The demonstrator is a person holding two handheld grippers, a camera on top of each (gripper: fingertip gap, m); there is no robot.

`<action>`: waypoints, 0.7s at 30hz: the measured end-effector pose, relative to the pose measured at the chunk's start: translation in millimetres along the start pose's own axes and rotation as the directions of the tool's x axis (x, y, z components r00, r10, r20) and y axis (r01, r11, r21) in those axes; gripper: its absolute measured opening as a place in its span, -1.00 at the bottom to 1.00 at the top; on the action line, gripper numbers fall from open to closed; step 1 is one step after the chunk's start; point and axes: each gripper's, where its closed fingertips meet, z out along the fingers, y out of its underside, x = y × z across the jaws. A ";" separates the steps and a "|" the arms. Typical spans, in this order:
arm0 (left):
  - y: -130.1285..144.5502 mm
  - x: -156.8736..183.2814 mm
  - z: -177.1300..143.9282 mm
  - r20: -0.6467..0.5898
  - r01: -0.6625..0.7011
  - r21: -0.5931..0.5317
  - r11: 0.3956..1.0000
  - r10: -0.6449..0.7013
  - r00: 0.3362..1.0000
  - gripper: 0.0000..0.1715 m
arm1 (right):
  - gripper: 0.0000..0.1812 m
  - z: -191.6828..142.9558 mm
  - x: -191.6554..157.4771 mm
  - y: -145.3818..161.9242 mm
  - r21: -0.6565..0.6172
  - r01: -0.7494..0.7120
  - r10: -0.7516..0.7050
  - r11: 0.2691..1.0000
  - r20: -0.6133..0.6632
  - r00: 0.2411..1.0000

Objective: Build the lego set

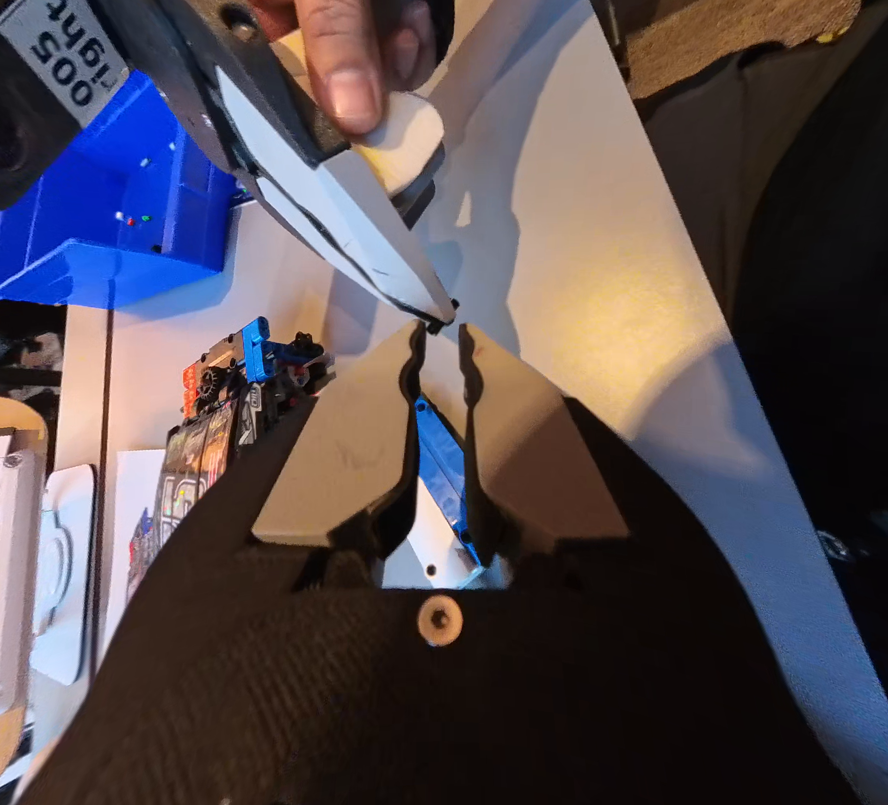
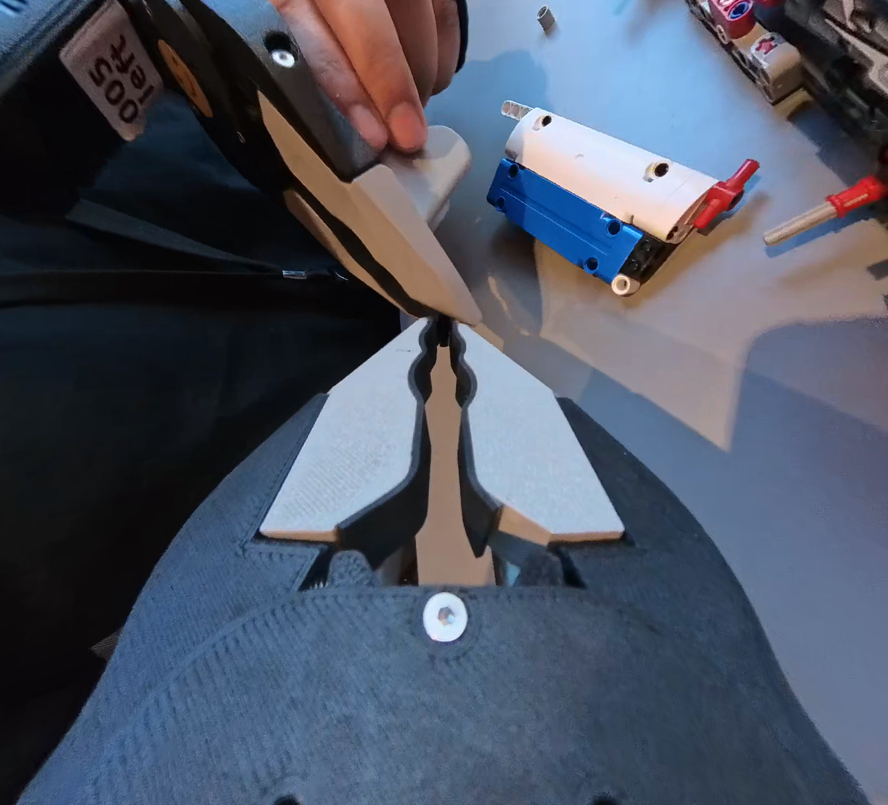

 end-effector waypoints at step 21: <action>20.8 -7.8 9.4 0.183 0.061 -0.083 0.995 -0.045 0.982 -0.99 | -0.98 -0.8 22.3 -6.7 0.063 -0.056 0.062 0.996 -0.107 0.992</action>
